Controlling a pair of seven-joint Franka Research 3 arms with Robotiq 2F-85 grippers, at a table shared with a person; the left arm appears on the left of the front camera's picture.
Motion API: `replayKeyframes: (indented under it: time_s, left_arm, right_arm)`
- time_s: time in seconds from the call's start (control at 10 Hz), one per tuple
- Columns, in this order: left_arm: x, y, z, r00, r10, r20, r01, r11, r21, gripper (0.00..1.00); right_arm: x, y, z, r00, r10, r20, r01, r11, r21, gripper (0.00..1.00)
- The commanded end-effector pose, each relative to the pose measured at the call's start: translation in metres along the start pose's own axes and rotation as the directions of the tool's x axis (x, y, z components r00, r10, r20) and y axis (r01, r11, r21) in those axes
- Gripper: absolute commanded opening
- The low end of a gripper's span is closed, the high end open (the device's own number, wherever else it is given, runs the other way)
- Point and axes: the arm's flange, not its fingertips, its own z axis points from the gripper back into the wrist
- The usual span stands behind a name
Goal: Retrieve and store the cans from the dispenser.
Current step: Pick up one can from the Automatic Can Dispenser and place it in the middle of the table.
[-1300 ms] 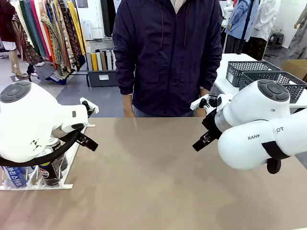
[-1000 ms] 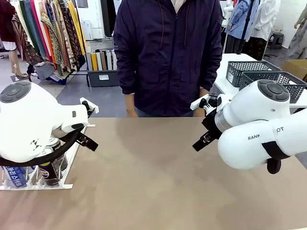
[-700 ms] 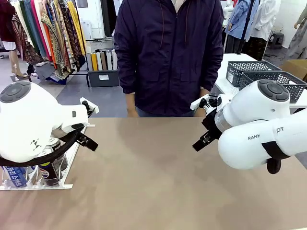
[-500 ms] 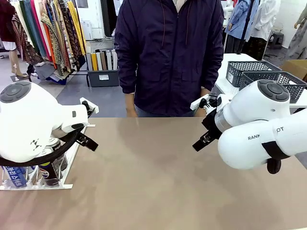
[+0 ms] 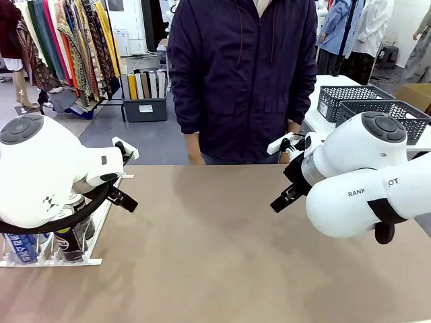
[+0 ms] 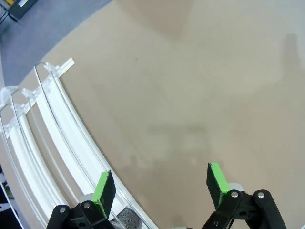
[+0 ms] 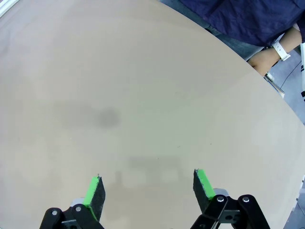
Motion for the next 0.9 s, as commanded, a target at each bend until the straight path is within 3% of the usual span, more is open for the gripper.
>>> replayKeyframes:
  time_s: [0.0, 0.3, 0.4, 0.5, 0.6, 0.7, 0.8]
  left_arm:
    - [0.0, 0.0, 0.0, 1.0, -0.001, 0.001, 0.001, 1.0, 0.0, 1.0]
    - [0.0, 0.0, 0.0, 1.0, 0.0, 0.0, 0.0, 1.0, 0.0, 1.0]
    - [0.005, -0.002, 0.008, 0.997, 0.014, -0.077, -0.019, 0.998, -0.063, 1.0]
    - [0.006, -0.008, 0.018, 0.99, -0.002, -0.138, -0.031, 0.971, -0.236, 1.0]
    - [0.015, -0.015, 0.032, 0.987, 0.074, -0.142, -0.12, 0.929, -0.35, 1.0]
    - [0.025, -0.021, 0.051, 0.938, 0.183, -0.296, -0.31, 0.824, -0.474, 1.0]
    - [0.03, -0.022, 0.071, 0.914, 0.214, -0.344, -0.378, 0.757, -0.533, 1.0]
  right_arm:
    - [0.0, 0.0, 0.0, 1.0, 0.0, 0.0, 0.0, 1.0, 0.0, 1.0]
    - [0.0, 0.0, 0.0, 1.0, 0.0, 0.0, 0.0, 1.0, 0.0, 1.0]
    - [-0.002, -0.002, 0.007, 0.999, -0.005, -0.038, 0.012, 0.985, 0.174, 1.0]
    - [-0.007, -0.01, 0.012, 0.995, -0.047, -0.092, 0.073, 0.949, 0.307, 1.0]
    - [-0.009, -0.02, 0.021, 0.98, -0.128, -0.154, 0.185, 0.876, 0.446, 1.0]
    - [-0.008, -0.03, 0.035, 0.934, -0.313, -0.172, 0.356, 0.781, 0.514, 1.0]
    - [-0.012, -0.04, 0.054, 0.908, -0.382, -0.175, 0.4, 0.657, 0.639, 1.0]
